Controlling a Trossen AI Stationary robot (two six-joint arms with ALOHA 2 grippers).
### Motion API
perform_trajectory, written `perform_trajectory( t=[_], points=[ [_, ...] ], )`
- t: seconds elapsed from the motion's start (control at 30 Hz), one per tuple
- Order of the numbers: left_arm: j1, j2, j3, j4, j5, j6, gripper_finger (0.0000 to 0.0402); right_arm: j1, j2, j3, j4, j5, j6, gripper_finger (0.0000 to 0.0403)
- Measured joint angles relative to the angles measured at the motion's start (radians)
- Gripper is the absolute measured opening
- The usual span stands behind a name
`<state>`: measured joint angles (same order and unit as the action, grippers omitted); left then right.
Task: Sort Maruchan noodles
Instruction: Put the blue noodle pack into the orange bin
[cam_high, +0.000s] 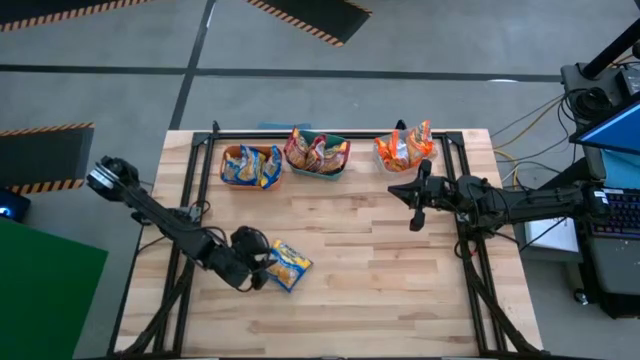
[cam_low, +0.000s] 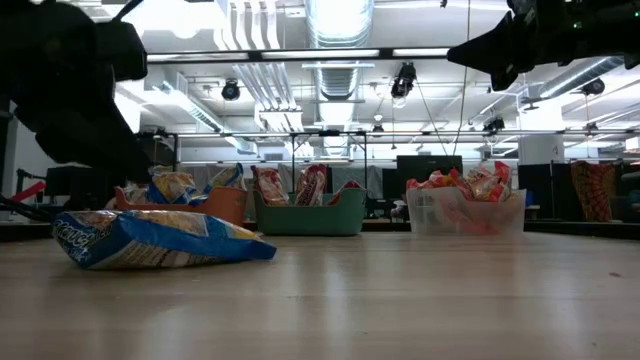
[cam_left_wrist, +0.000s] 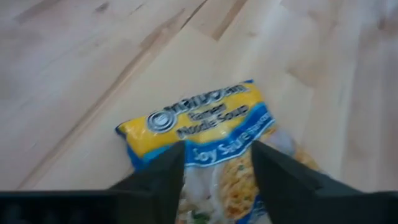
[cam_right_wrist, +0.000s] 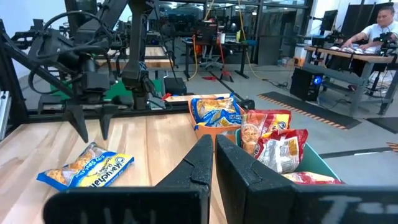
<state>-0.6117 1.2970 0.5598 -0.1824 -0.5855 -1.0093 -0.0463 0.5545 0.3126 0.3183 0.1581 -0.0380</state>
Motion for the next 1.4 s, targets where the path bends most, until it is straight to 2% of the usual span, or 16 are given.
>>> perform_trajectory(
  t=[0.13,0.23,0.33,0.43,0.57,0.67,0.87,1.03,1.1,1.2,1.4],
  points=[
    [0.000,0.052,0.000,-0.009,-0.005,-0.029,0.0237,0.000,0.000,0.000,-0.007,0.000,0.000,0.0009],
    [-0.002,0.105,0.000,-0.009,0.000,-0.014,0.0282,0.000,0.000,0.000,-0.010,0.000,0.000,0.0009],
    [-0.002,0.155,0.000,-0.008,0.000,-0.022,0.0302,0.000,0.000,0.000,-0.013,0.000,-0.006,0.0009],
    [-0.002,0.201,-0.001,0.034,0.001,-0.040,0.0300,0.000,0.000,0.000,-0.014,0.000,-0.006,0.0009],
    [-0.002,0.258,-0.003,0.123,0.007,-0.055,0.0273,0.000,0.000,0.000,-0.014,0.000,-0.006,0.0009],
    [-0.002,0.284,0.000,0.146,0.003,-0.056,0.0236,0.000,0.000,0.000,-0.014,0.000,-0.006,0.0009],
    [-0.001,0.286,0.005,0.138,-0.002,-0.039,0.0116,0.000,0.000,0.000,-0.015,0.000,-0.005,0.0009],
    [-0.002,0.238,0.002,0.120,0.001,-0.003,0.0019,0.000,0.000,0.000,-0.014,0.000,-0.005,0.0009],
    [-0.002,0.200,0.001,0.111,-0.010,0.029,0.0013,0.000,0.000,0.000,-0.015,0.000,-0.002,0.0009],
    [-0.002,0.120,0.017,0.102,-0.083,0.114,0.0021,0.000,0.000,0.000,-0.014,0.000,0.000,0.0009],
    [0.035,-0.085,0.053,-0.036,-0.351,0.299,0.0007,0.000,0.000,0.000,-0.014,0.000,0.000,0.0009]
  ],
)
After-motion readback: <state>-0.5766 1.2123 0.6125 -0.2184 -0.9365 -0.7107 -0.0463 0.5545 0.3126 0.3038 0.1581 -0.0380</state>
